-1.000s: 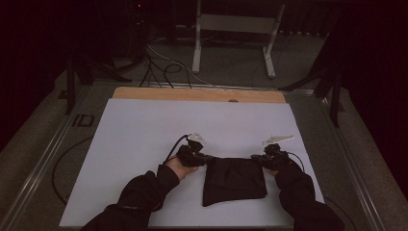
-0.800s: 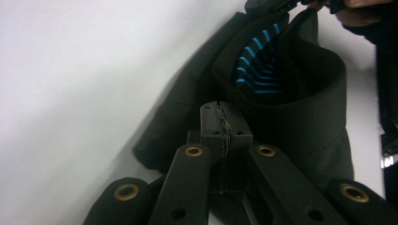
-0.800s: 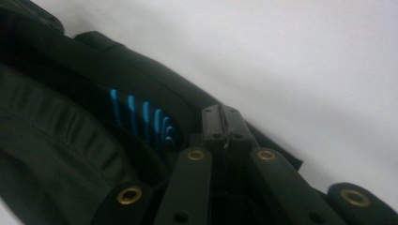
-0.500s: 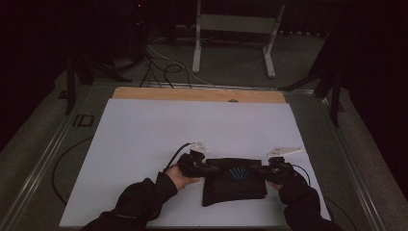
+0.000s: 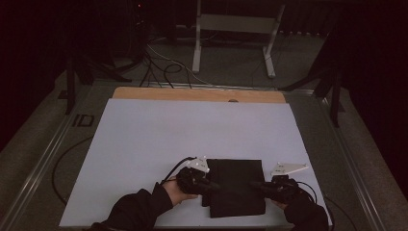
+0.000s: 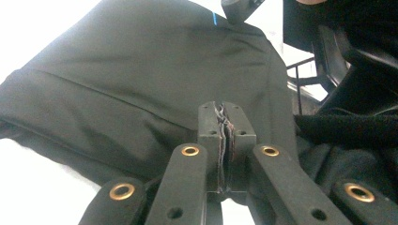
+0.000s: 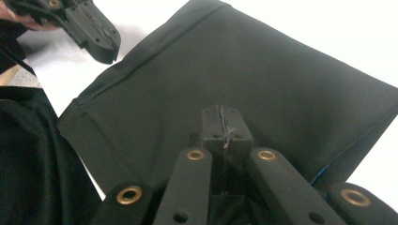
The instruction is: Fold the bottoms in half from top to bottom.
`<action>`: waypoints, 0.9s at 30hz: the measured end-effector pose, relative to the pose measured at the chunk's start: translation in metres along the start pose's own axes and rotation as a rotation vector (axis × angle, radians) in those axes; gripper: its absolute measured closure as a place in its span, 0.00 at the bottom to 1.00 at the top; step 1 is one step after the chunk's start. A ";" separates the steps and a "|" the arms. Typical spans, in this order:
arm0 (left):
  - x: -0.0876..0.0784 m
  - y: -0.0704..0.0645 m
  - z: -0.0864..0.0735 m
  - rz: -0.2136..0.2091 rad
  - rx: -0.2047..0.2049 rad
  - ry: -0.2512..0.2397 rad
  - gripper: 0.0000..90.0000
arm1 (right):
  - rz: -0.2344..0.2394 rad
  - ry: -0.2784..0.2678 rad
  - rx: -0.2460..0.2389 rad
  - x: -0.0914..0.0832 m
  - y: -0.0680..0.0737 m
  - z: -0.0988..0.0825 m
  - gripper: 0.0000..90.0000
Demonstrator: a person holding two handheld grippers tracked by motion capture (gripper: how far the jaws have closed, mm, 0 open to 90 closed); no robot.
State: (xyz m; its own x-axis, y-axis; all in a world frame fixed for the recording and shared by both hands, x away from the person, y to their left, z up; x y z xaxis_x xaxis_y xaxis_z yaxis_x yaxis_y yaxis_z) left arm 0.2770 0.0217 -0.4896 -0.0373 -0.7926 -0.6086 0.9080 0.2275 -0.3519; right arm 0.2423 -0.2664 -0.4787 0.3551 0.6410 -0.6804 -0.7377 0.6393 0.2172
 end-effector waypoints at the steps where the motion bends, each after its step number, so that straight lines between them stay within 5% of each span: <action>1: 0.001 -0.001 -0.001 -0.006 -0.001 0.004 0.93 | 0.001 0.006 -0.002 0.000 0.001 -0.001 1.00; 15: 0.014 -0.016 -0.011 -0.038 0.028 0.073 0.90 | -0.008 0.105 -0.042 0.003 0.021 -0.026 1.00; 27: 0.017 -0.018 -0.021 -0.040 0.029 0.107 0.87 | 0.034 0.165 -0.072 0.009 0.030 -0.032 1.00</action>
State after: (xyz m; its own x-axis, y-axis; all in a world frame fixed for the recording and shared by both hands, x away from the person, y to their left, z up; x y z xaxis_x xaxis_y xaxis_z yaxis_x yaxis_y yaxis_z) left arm 0.2512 0.0159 -0.5082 -0.1167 -0.7357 -0.6672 0.9166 0.1789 -0.3576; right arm 0.2048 -0.2551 -0.5008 0.2344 0.5799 -0.7802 -0.7889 0.5825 0.1959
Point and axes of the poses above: each handheld gripper's, and its own axes: x roughly forward along the jaws, z roughly out of its top, y roughly to its left, the point moved 1 cm from there along x, roughly forward along the jaws, and after that the axes turned 2 degrees about -x, right-handed, at the moved point
